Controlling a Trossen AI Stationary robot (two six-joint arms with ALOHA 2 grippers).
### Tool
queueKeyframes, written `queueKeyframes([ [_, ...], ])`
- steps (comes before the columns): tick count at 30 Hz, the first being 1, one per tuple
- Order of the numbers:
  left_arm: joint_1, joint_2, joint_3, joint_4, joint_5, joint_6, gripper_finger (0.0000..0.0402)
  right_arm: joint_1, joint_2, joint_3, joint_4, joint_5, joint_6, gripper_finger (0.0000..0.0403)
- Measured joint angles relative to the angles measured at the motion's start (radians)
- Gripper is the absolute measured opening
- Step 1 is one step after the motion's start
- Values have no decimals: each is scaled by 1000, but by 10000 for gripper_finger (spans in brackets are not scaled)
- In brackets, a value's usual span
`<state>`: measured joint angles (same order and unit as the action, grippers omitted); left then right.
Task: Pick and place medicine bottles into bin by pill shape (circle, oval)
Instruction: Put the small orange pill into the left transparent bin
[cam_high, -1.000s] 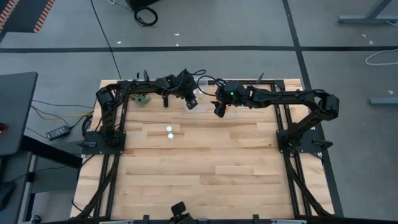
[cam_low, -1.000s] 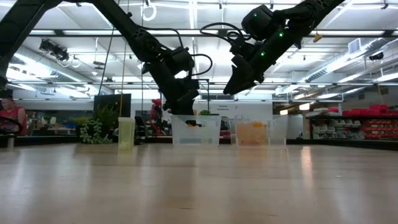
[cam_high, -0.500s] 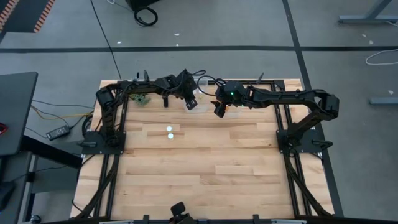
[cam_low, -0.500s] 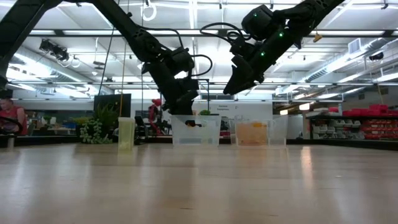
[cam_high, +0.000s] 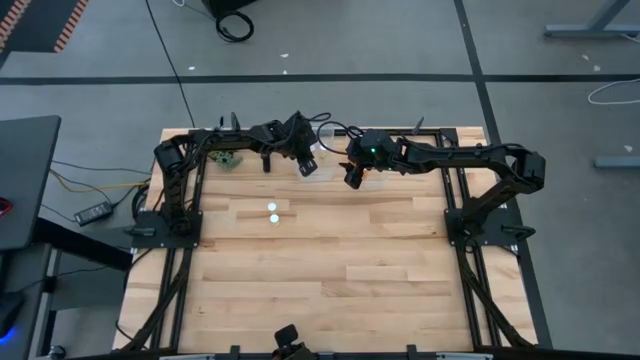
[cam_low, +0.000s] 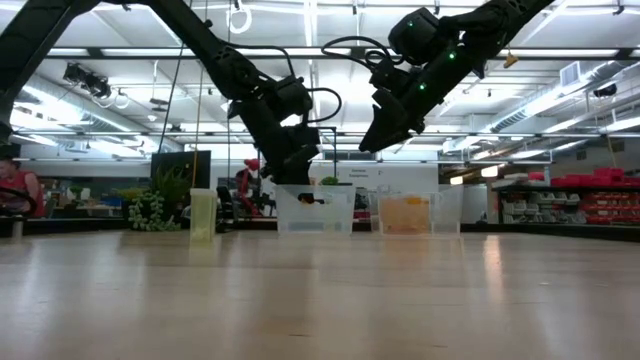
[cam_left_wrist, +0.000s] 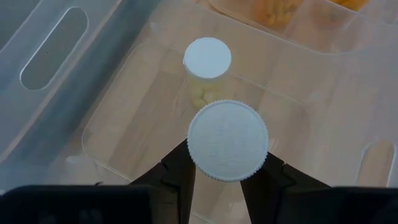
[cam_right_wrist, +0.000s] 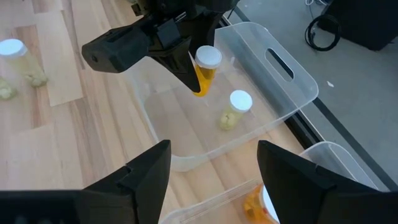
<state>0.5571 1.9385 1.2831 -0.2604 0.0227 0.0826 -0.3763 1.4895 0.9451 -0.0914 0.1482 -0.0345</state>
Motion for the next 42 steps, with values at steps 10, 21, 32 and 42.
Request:
queueKeyframes([
  [10, 0, 0, 0, 0, 0, 0, 117, 0, 0, 0, 0, 0, 0, 246],
  [21, 0, 0, 0, 0, 0, 3, 117, 0, 0, 0, 0, 0, 0, 246],
  [32, 0, 0, 0, 0, 0, 127, 114, -12, 0, 0, 38, -109, -75, 246],
  [42, 0, 0, 0, 0, 0, 280, 115, -57, 132, 111, -1, -169, -132, 236],
])
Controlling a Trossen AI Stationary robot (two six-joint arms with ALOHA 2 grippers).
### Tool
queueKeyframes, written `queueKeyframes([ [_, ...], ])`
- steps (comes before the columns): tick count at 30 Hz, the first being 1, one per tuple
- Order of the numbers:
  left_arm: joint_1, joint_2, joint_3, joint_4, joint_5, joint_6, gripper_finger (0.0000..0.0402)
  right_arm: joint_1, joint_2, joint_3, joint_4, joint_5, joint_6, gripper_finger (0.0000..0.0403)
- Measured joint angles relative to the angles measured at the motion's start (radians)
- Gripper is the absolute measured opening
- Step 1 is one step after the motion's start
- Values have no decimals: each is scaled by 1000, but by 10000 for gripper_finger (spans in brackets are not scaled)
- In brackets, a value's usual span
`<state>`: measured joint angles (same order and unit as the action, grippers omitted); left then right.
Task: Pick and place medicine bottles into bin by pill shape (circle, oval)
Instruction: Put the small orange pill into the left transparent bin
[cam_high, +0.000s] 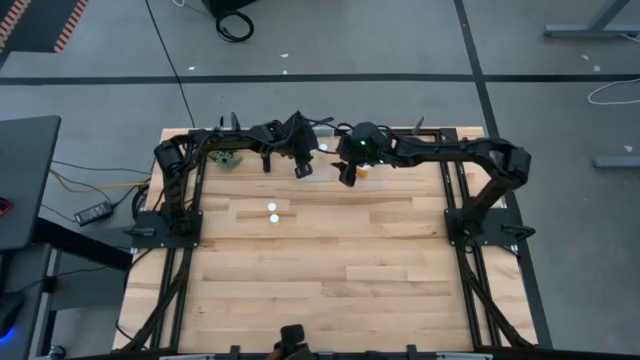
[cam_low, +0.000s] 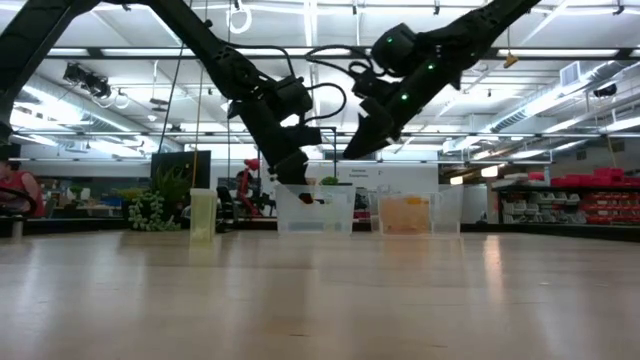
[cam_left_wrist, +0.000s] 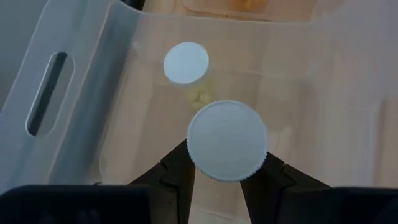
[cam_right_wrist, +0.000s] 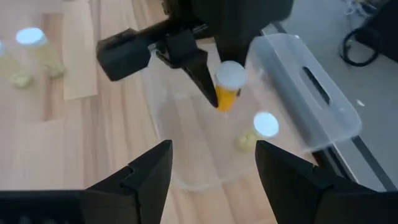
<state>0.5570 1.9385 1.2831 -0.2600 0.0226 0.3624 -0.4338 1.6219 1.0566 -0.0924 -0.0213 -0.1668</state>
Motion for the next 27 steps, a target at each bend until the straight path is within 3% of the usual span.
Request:
queueKeyframes([
  [10, 1, 0, 0, 23, 0, 163, 115, -55, 170, 166, -23, -105, -110, 236],
  [19, 1, 0, 0, 37, 50, 186, 118, -69, 230, 172, 47, -110, -211, 236],
  [23, 1, 0, 0, 56, 70, 200, 114, -88, 229, 173, 70, -199, -203, 236],
  [27, 0, 0, 0, 76, 96, 200, 115, -92, 229, 173, 68, -208, -209, 236],
])
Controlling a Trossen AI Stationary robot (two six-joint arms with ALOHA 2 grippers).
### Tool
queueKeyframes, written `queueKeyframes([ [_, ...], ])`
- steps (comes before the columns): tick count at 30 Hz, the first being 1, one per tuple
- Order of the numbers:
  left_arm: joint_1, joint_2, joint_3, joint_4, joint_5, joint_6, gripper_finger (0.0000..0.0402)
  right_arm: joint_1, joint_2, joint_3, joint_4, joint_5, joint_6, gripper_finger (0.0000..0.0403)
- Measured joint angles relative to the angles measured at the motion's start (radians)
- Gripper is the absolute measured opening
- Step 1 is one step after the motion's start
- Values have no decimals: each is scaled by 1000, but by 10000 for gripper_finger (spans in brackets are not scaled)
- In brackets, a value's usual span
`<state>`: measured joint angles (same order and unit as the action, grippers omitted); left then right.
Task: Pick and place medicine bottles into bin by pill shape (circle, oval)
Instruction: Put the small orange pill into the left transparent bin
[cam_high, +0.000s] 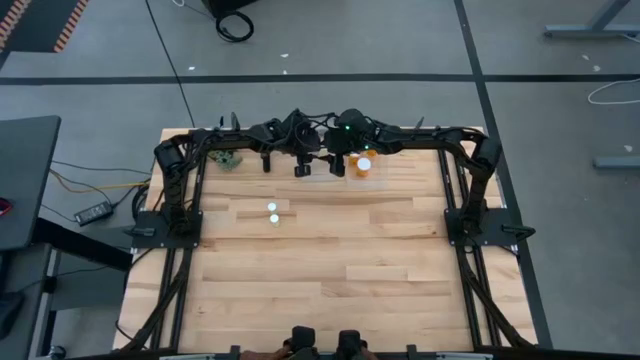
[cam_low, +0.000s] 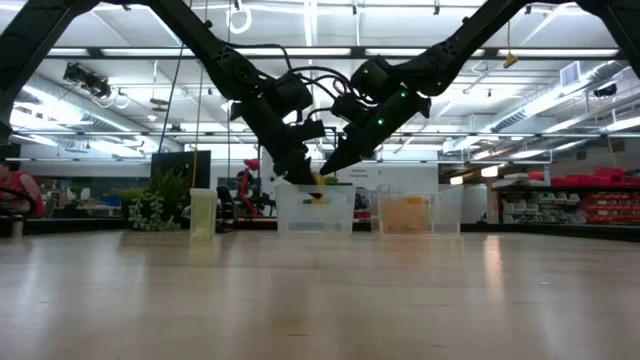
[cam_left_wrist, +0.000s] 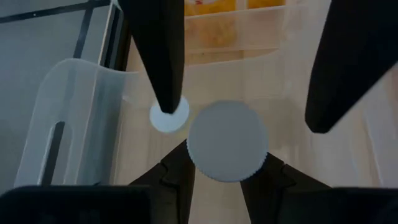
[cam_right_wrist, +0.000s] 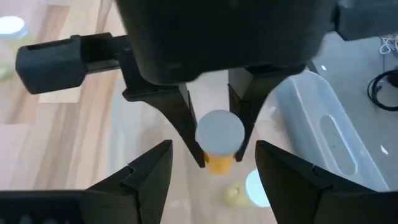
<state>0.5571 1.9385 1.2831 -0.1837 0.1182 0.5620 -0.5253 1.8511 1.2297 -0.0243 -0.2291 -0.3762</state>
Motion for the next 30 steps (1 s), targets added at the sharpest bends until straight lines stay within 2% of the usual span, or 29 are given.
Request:
queueKeyframes([
  [18, -1, 0, 0, 15, 12, -26, 120, 4, -5, -1, -12, 33, -18, 224],
  [24, 0, 0, 0, 13, 12, -34, 116, 14, -35, -5, -15, 7, -15, 221],
  [30, 1, 0, 0, 6, 11, -35, 121, 41, -77, -81, 54, 37, -33, 221],
])
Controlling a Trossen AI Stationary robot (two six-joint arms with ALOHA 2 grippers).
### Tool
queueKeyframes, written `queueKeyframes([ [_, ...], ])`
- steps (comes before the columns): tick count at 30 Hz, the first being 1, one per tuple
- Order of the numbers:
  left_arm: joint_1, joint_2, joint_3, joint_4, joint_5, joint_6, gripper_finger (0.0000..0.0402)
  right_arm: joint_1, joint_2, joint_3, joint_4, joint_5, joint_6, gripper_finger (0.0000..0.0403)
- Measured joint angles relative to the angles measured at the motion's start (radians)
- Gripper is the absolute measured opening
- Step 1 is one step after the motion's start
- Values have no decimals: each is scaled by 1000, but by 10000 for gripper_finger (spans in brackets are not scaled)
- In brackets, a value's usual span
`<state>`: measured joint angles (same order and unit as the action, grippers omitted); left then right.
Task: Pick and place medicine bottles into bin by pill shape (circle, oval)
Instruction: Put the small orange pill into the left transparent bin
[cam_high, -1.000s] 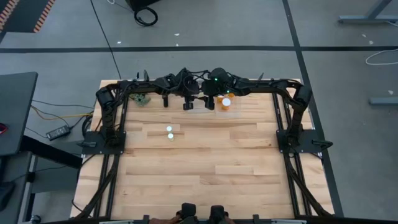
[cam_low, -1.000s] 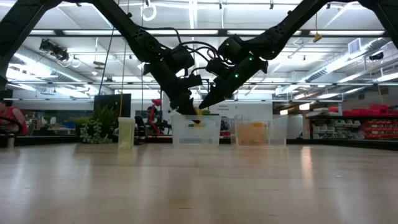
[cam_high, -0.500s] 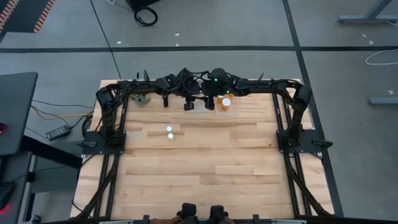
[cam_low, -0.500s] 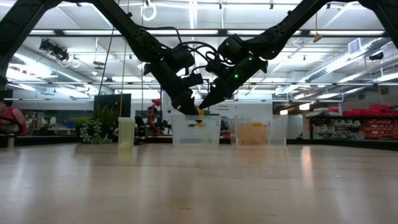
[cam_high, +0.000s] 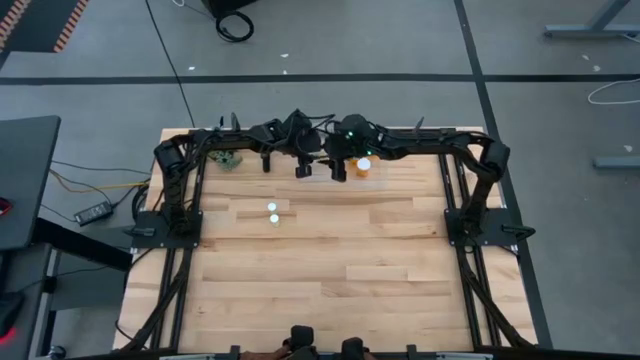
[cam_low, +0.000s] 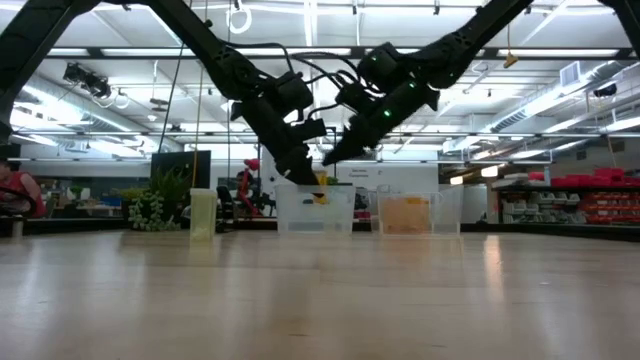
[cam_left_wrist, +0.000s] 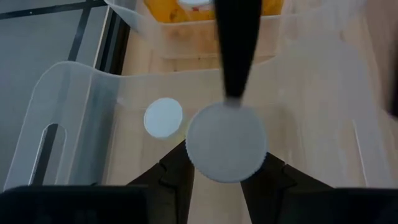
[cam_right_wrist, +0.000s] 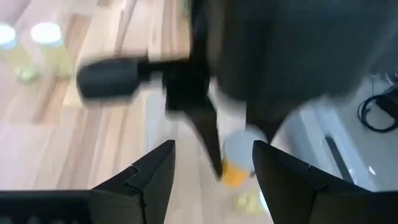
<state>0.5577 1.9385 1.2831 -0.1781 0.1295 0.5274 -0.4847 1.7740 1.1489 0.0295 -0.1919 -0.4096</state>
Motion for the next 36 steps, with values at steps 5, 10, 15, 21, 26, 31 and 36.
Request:
queueKeyframes([
  [5, 0, 0, 0, 1, 10, 0, 122, -13, -25, -138, 242, 17, 27, 221],
  [10, -2, 0, 0, 25, 53, -1, 118, -24, -20, -159, 279, 10, 40, 221],
  [15, -12, 0, 0, 47, 58, -7, 121, -32, -20, -159, 279, -6, 49, 221],
  [21, -24, 0, 0, 68, 60, -20, 118, -31, -19, -159, 274, -12, 58, 220],
  [26, -32, 0, 0, 71, 60, -23, 122, -31, -18, -158, 271, -12, 61, 209],
  [31, -35, 0, 0, 73, 59, -25, 121, -31, -18, -158, 254, -12, 61, 192],
  [36, -35, 0, 0, 77, 59, -27, 118, -31, -18, -158, 252, -13, 58, 177],
])
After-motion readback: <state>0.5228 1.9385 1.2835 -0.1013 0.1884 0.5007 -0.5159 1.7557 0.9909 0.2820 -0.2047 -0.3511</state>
